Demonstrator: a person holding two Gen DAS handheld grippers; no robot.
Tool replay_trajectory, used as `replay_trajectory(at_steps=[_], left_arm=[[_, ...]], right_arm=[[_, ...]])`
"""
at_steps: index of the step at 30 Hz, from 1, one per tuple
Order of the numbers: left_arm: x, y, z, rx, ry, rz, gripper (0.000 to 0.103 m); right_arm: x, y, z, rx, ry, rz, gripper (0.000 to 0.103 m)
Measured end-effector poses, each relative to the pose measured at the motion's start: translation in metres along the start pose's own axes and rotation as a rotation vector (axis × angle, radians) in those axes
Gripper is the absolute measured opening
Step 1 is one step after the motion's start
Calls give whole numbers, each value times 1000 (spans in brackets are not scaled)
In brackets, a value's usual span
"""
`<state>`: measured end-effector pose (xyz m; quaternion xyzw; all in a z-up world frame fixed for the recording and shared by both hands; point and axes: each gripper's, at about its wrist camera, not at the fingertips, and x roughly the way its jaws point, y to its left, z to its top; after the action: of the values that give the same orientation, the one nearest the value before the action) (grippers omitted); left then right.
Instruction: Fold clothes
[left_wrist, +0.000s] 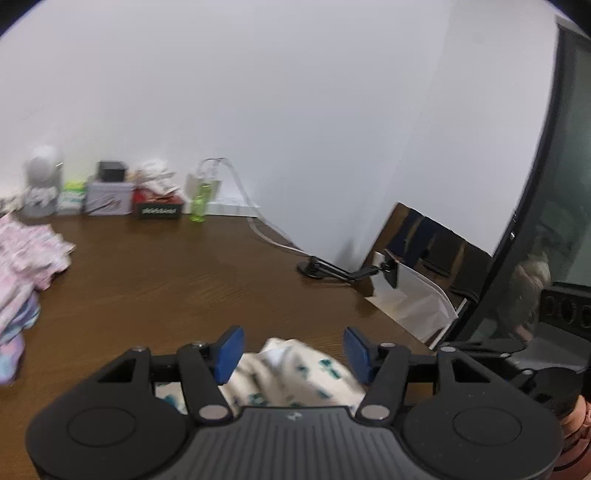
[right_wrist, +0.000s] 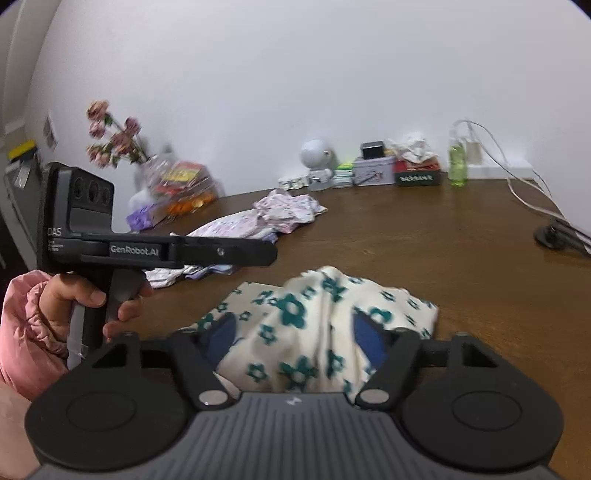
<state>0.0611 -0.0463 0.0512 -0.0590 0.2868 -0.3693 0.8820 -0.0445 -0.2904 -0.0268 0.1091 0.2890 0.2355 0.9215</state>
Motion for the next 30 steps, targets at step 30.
replay_trajectory(at_steps=[30], left_arm=[[22, 22, -49, -68, 200, 48, 23]], right_arm=[[22, -87, -20, 325, 5, 21, 59]])
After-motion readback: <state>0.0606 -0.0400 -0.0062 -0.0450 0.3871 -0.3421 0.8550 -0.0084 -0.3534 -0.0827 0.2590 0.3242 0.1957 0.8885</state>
